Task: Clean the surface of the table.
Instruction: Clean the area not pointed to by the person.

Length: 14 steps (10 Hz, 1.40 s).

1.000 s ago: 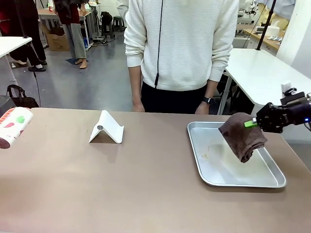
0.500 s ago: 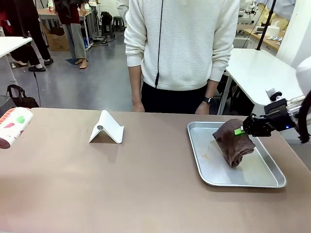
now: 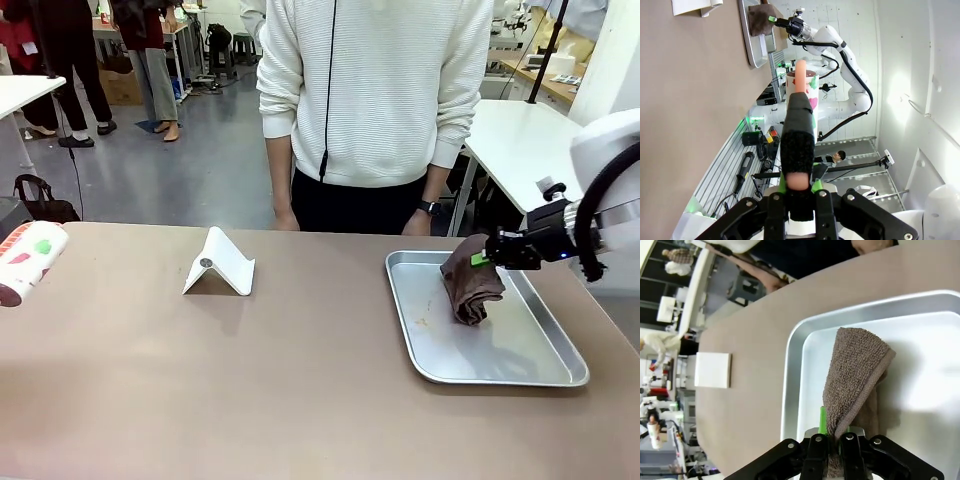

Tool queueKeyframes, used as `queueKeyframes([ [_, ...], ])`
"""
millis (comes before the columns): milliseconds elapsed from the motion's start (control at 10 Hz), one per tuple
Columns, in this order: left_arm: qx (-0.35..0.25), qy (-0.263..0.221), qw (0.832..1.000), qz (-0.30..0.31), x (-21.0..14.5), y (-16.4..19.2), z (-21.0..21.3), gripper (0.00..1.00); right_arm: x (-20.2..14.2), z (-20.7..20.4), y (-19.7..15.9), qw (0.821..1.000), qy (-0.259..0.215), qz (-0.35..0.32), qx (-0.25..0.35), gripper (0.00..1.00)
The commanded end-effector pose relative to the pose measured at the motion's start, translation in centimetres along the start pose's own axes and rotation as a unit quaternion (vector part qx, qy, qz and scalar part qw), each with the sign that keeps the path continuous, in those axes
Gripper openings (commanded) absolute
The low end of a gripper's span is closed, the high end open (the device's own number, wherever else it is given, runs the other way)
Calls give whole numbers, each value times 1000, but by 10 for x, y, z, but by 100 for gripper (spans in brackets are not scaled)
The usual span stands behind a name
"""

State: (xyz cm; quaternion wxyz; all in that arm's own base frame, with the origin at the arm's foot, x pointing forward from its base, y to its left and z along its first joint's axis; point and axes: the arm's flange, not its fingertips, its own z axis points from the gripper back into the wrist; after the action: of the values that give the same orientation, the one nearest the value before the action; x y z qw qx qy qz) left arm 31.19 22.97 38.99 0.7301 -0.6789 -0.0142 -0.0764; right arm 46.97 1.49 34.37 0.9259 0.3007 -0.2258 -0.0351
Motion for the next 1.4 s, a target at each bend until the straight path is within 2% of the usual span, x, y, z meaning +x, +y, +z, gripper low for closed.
queueKeyframes([
  [0, -7, -9, 1000, 0, 0, -7, 3, 19, -4, -31, -5, 1000, -17, 21, -14, 7],
  [200, -7, -9, 1000, 0, 0, -7, 3, 19, -15, -47, -10, 1000, 20, 13, -18, 7],
  [600, -7, -9, 1000, 0, 0, -7, 3, 19, -40, -66, -15, 997, 64, 16, -26, 7],
  [1300, -7, -9, 1000, 0, 0, -7, 3, 19, -73, -67, 17, 992, 121, 28, 25, 7],
])
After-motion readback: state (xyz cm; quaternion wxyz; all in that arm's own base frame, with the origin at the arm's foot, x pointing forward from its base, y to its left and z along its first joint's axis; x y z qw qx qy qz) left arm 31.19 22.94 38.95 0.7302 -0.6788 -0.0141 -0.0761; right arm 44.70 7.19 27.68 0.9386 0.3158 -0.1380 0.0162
